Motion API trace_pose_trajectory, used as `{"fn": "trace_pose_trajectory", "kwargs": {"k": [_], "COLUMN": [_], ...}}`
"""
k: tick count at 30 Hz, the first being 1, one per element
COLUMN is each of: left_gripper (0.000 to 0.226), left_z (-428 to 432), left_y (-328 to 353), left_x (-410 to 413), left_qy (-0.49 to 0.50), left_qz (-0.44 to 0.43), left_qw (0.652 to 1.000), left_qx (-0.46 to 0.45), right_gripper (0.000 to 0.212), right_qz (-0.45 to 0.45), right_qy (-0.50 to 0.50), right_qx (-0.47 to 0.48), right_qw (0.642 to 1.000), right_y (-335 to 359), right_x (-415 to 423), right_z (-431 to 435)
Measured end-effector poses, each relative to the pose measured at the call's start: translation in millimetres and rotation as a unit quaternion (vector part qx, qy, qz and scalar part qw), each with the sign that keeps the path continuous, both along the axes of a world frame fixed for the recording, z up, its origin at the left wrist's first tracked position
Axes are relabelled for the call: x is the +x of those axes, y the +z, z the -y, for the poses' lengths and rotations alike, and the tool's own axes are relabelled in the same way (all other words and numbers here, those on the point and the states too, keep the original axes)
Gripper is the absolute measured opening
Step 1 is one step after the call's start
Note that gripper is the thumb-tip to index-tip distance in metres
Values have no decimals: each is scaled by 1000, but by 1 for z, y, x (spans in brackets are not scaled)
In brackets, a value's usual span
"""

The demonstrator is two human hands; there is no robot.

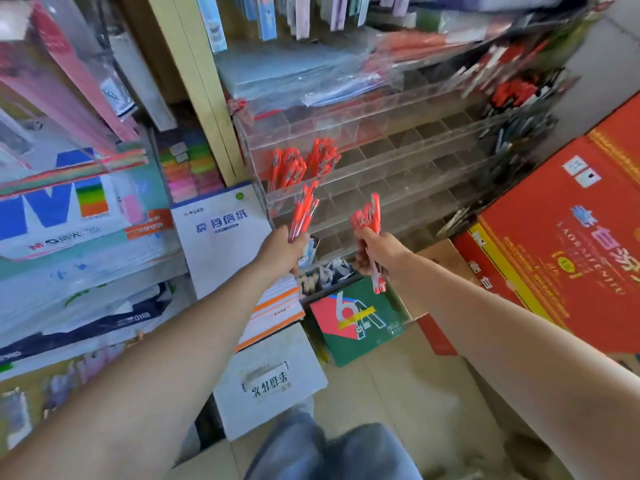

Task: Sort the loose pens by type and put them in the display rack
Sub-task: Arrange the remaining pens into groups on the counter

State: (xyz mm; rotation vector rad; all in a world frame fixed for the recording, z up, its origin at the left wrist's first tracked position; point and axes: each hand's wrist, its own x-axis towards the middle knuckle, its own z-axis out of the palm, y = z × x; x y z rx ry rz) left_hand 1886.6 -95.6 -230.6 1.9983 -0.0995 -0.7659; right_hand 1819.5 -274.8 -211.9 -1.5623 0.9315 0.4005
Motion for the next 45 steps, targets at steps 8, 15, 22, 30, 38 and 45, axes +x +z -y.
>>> {"fn": "trace_pose_trajectory", "kwargs": {"k": [8,15,22,30,38,45], "left_gripper": [21,22,21,13,17,20], "left_z": [18,47,74,75,71,70], "left_y": [-8,-7,6,24,20,16], "left_x": [31,24,7,4,23,43], "left_qy": [32,130,180,174,189,177], "left_qz": [5,-31,-56,-56,28,78], "left_qw": [999,991,980,980,980,980], "left_qx": [6,-23,-72,-85,-47,-42], "right_gripper": [30,16,8,6,10,11], "right_qz": [34,20,52,49,105,155], "right_qy": [81,176,224,184,7,-18], "right_qx": [-43,68,154,190,127,-13], "right_qw": [995,982,961,963,986,988], "right_y": [-12,-16,4,9,23,26], "right_x": [63,94,109,109,139,161], "right_z": [34,60,69,71,92,87]}}
